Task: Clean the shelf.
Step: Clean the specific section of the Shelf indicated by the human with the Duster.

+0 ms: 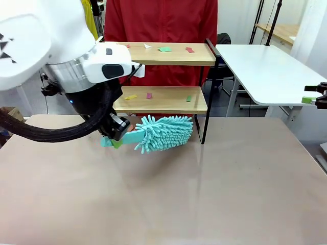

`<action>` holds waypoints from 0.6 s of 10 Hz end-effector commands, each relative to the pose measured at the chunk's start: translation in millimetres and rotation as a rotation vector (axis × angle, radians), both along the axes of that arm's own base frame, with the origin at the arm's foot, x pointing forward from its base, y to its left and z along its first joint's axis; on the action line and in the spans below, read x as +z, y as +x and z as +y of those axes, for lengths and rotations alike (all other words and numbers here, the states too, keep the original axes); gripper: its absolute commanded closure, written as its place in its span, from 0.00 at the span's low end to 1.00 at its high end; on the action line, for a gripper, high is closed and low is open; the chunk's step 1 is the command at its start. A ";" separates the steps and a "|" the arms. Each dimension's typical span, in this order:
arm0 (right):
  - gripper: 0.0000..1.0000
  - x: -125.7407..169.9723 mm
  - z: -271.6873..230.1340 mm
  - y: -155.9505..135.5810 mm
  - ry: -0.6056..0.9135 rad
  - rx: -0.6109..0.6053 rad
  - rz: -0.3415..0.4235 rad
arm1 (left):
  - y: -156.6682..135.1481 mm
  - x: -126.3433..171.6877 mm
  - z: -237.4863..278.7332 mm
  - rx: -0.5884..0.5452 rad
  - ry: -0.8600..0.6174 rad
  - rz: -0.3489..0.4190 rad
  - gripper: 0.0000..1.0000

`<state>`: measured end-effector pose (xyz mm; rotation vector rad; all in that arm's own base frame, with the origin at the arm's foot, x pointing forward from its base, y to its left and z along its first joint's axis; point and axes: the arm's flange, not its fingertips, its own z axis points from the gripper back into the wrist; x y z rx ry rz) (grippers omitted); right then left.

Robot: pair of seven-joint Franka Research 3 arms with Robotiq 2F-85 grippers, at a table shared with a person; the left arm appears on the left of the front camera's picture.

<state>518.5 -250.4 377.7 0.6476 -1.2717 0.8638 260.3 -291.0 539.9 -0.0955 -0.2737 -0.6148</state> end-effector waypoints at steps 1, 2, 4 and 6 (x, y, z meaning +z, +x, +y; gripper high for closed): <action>0.00 8.8 3.1 0.9 -0.001 -0.015 0.010 | 7.2 -13.1 -22.7 0.069 0.005 -0.037 0.86; 0.00 8.8 3.1 0.9 -0.001 -0.015 0.010 | 12.9 -23.3 -34.3 0.104 0.017 -0.029 0.86; 0.00 8.8 3.1 0.9 -0.001 -0.015 0.010 | 21.4 -44.9 -59.7 0.187 0.053 -0.045 0.86; 0.00 8.8 3.1 0.9 -0.001 -0.015 0.010 | 29.8 -61.7 -87.1 0.242 0.028 -0.095 0.86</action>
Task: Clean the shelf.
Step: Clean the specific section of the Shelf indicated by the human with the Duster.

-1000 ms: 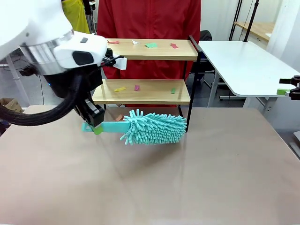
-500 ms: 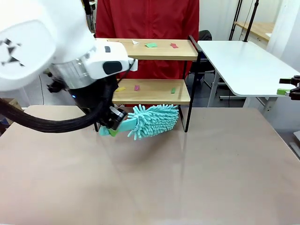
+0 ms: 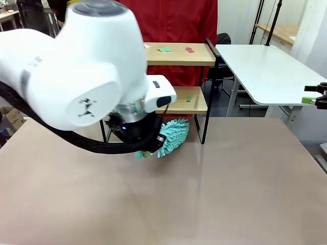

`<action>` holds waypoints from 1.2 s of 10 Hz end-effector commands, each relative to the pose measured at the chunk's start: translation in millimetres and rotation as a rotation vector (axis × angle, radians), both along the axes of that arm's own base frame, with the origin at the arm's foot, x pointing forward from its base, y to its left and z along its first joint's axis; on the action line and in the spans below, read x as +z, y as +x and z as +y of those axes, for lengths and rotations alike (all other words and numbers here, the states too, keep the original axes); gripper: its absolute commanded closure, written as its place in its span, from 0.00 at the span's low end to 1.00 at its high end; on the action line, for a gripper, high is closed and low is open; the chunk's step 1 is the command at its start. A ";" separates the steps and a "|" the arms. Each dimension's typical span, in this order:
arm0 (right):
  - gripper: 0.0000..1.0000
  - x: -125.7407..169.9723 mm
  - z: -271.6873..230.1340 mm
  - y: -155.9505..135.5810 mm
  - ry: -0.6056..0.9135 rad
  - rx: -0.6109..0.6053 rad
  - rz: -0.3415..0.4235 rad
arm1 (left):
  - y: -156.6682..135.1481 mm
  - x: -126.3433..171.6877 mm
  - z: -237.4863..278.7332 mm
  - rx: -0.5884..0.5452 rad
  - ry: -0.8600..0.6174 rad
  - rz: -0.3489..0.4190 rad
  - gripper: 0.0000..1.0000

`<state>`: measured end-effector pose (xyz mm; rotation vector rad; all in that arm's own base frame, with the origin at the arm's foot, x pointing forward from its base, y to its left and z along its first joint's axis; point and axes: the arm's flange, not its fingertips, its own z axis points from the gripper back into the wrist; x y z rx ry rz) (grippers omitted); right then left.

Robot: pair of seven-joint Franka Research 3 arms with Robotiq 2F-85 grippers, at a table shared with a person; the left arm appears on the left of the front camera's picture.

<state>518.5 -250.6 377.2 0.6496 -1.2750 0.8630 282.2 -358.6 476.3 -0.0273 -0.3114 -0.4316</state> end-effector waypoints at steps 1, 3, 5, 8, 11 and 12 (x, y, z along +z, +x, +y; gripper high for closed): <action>0.00 9.3 3.2 1.0 -0.004 -0.015 0.012 | 11.8 -5.2 -30.5 0.070 -0.016 -0.074 0.86; 0.00 9.3 3.2 1.0 -0.004 -0.015 0.012 | 19.3 -15.9 -45.9 0.114 -0.080 -0.049 0.86; 0.00 9.3 3.2 1.0 -0.004 -0.015 0.012 | 30.4 -16.9 -47.1 0.119 -0.107 0.089 0.86; 0.00 9.3 3.2 1.0 -0.004 -0.015 0.012 | 25.7 -24.4 -44.9 0.112 -0.100 0.026 0.86; 0.00 9.3 3.2 1.0 -0.004 -0.015 0.012 | 23.2 -29.0 -82.1 0.258 -0.209 -0.100 0.86; 0.00 9.3 3.2 1.0 -0.004 -0.015 0.012 | 27.7 -32.4 -88.0 0.307 -0.239 -0.135 0.86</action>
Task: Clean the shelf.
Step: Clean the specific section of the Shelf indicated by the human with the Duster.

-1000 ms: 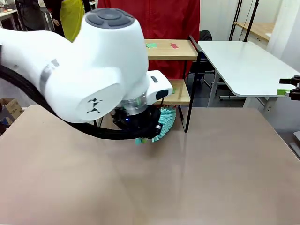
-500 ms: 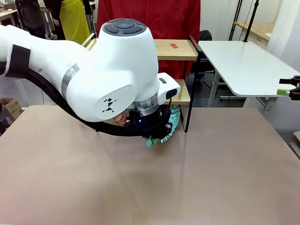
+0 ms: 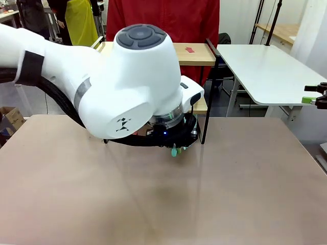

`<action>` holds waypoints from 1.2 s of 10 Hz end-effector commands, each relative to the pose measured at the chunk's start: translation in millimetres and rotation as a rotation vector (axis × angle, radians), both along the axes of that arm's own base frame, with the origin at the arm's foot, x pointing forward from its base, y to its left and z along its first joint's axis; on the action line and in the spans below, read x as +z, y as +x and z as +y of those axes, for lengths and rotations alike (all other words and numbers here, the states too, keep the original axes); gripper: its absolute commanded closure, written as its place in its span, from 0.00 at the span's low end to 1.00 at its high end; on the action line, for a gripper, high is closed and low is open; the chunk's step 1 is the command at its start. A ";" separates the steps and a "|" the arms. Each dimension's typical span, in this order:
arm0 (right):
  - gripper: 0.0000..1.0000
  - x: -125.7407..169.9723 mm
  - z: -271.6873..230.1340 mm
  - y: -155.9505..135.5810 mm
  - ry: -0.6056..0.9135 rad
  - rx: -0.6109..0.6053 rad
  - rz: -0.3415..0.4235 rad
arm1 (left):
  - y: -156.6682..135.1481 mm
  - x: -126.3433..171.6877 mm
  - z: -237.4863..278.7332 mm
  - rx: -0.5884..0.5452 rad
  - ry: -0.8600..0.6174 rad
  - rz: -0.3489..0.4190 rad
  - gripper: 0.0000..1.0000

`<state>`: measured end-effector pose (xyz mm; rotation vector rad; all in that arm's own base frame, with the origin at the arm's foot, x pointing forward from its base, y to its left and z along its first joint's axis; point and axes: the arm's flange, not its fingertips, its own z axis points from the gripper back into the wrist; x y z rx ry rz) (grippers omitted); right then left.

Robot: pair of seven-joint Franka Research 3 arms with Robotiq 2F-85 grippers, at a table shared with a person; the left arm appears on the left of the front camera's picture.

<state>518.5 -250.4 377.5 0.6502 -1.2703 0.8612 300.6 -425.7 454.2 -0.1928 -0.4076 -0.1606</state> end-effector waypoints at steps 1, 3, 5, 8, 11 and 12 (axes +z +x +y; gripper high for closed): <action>0.00 8.9 3.1 0.9 -0.003 -0.015 0.007 | 17.1 -18.7 -29.3 0.097 -0.022 -0.074 0.86; 0.00 8.9 3.1 0.9 -0.003 -0.015 0.007 | 28.7 -35.2 -38.6 0.123 -0.041 -0.080 0.86; 0.00 8.9 3.1 0.9 -0.003 -0.015 0.007 | 39.8 -52.6 -54.1 0.144 -0.048 -0.124 0.86; 0.00 8.9 3.1 0.9 -0.003 -0.015 0.007 | 51.9 -74.8 -74.9 0.185 -0.042 -0.149 0.86; 0.00 8.9 3.1 0.9 -0.003 -0.015 0.007 | 53.7 -104.7 -89.9 0.199 -0.048 -0.064 0.86; 0.00 8.9 3.1 0.9 -0.003 -0.015 0.007 | 53.5 -108.7 -89.0 0.213 -0.039 -0.048 0.86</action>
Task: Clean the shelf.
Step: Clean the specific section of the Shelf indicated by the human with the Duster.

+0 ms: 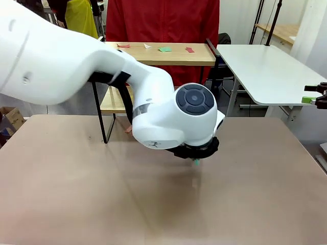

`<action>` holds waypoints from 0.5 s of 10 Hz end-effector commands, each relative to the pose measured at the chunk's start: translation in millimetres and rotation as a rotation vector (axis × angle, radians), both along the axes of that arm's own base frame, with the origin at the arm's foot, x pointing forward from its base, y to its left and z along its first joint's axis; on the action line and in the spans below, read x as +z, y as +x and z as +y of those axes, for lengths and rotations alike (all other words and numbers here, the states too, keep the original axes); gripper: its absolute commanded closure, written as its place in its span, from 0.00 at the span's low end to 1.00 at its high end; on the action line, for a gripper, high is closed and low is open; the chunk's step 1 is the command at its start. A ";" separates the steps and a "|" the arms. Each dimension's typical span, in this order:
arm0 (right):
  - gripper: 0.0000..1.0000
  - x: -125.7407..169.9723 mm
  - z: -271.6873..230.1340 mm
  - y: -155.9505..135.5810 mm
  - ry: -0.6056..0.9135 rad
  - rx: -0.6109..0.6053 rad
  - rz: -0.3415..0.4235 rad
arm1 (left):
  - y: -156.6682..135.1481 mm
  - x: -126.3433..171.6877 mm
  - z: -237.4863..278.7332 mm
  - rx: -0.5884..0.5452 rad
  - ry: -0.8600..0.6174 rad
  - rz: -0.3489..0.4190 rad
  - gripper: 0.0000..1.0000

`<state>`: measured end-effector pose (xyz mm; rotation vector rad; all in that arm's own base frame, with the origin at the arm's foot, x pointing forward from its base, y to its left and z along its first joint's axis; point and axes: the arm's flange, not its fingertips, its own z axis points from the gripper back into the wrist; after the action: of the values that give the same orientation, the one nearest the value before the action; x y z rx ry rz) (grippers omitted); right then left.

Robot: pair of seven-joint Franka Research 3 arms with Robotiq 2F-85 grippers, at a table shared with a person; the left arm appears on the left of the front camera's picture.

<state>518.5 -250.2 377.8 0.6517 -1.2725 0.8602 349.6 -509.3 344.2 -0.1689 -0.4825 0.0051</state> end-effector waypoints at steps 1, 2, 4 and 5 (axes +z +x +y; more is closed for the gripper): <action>0.00 8.7 2.9 0.9 -0.006 -0.015 0.008 | 4.6 3.3 -2.9 0.057 -0.046 0.021 0.86; 0.00 8.7 2.9 0.9 -0.006 -0.015 0.008 | 2.5 12.1 1.4 0.109 -0.082 0.027 0.86; 0.00 8.7 2.9 0.9 -0.006 -0.015 0.008 | 4.3 0.2 -2.8 0.046 -0.027 0.031 0.86; 0.00 8.7 2.9 0.9 -0.006 -0.015 0.008 | 6.3 2.1 4.8 0.064 -0.026 0.053 0.86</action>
<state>518.5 -250.2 377.8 0.6518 -1.2725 0.8600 354.6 -511.7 344.8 -0.1787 -0.4507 0.0640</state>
